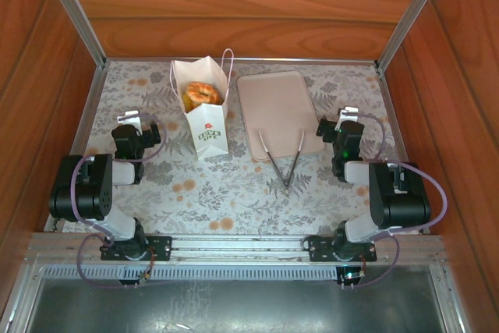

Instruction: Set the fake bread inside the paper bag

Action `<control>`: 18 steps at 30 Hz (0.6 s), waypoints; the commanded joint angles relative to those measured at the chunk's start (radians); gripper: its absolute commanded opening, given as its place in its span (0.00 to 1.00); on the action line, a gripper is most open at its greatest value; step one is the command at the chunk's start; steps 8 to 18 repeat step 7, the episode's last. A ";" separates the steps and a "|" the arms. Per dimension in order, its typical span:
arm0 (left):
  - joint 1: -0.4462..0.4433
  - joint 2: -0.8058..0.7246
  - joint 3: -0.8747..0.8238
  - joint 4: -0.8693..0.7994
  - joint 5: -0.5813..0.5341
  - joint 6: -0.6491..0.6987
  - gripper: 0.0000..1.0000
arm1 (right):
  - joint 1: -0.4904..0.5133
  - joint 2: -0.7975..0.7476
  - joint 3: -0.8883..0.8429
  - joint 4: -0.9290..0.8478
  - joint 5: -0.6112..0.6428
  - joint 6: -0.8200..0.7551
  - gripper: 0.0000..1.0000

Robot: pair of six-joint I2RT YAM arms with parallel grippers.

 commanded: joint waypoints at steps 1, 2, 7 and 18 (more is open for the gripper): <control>-0.003 0.008 0.013 0.027 -0.003 0.009 1.00 | -0.009 0.015 0.009 -0.041 -0.019 -0.012 1.00; -0.003 0.008 0.012 0.028 -0.003 0.009 1.00 | -0.010 0.015 0.009 -0.040 -0.020 -0.012 1.00; -0.003 0.008 0.013 0.026 -0.003 0.010 1.00 | -0.010 0.014 0.007 -0.039 -0.019 -0.012 1.00; -0.003 0.008 0.013 0.026 -0.003 0.010 1.00 | -0.010 0.014 0.007 -0.039 -0.019 -0.012 1.00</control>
